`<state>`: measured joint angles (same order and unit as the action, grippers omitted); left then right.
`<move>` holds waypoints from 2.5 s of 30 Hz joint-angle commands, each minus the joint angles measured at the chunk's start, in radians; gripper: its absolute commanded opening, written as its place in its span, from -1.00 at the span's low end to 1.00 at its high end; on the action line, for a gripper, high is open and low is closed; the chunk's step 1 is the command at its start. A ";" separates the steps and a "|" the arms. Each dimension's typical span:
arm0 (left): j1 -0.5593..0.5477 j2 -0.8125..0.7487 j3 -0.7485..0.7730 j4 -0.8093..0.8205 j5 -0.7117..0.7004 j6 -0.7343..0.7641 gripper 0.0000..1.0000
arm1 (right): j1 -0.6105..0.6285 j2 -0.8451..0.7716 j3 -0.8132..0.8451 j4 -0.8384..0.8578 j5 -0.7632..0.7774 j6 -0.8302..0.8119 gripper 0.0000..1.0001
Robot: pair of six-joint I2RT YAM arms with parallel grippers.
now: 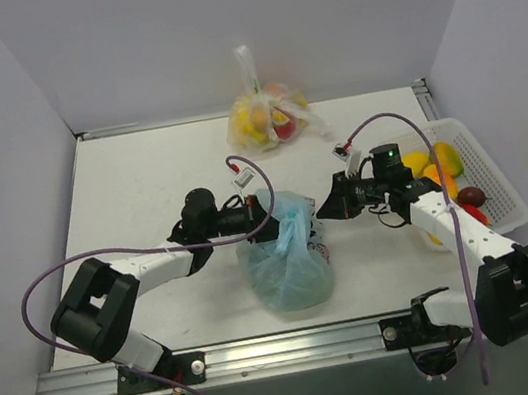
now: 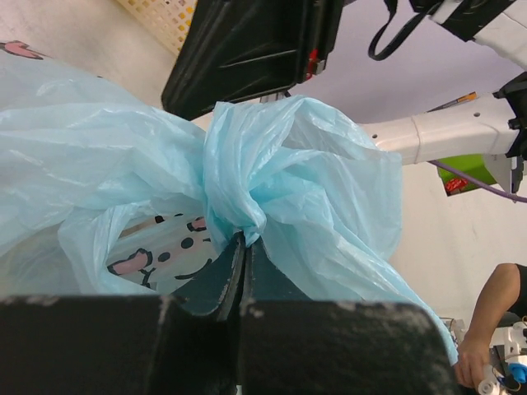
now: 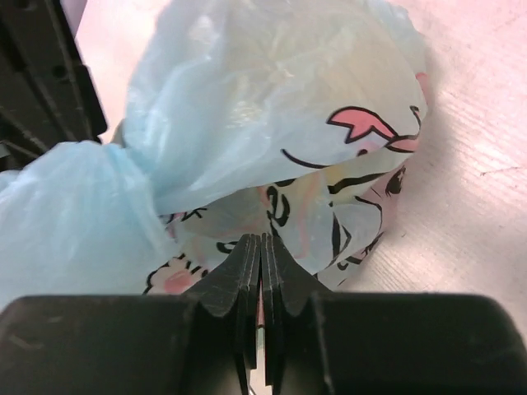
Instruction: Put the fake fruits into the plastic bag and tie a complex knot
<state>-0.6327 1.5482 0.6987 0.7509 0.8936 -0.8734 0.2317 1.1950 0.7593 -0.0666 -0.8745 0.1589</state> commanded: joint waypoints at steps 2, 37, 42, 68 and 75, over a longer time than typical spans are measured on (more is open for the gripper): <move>0.005 -0.037 -0.015 0.001 0.005 0.034 -1.00 | 0.047 0.021 -0.034 0.230 -0.046 0.105 -0.93; 0.018 -0.091 0.016 -0.278 -0.065 0.091 -1.00 | 0.224 0.023 -0.094 0.599 -0.227 0.341 -0.29; 0.014 -0.106 0.008 -0.343 -0.082 0.093 -1.00 | 0.221 0.038 -0.101 0.682 -0.208 0.433 -0.18; -0.085 0.058 0.064 0.237 -0.051 -0.240 -1.00 | 0.271 0.029 -0.149 0.681 -0.066 0.473 0.42; -0.044 0.079 0.097 0.266 -0.052 -0.254 -1.00 | 0.291 0.025 -0.187 0.746 -0.069 0.576 0.43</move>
<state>-0.6868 1.6123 0.7277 0.9058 0.8658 -1.1023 0.4946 1.2377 0.5926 0.6041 -0.9318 0.6876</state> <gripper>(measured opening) 0.006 0.712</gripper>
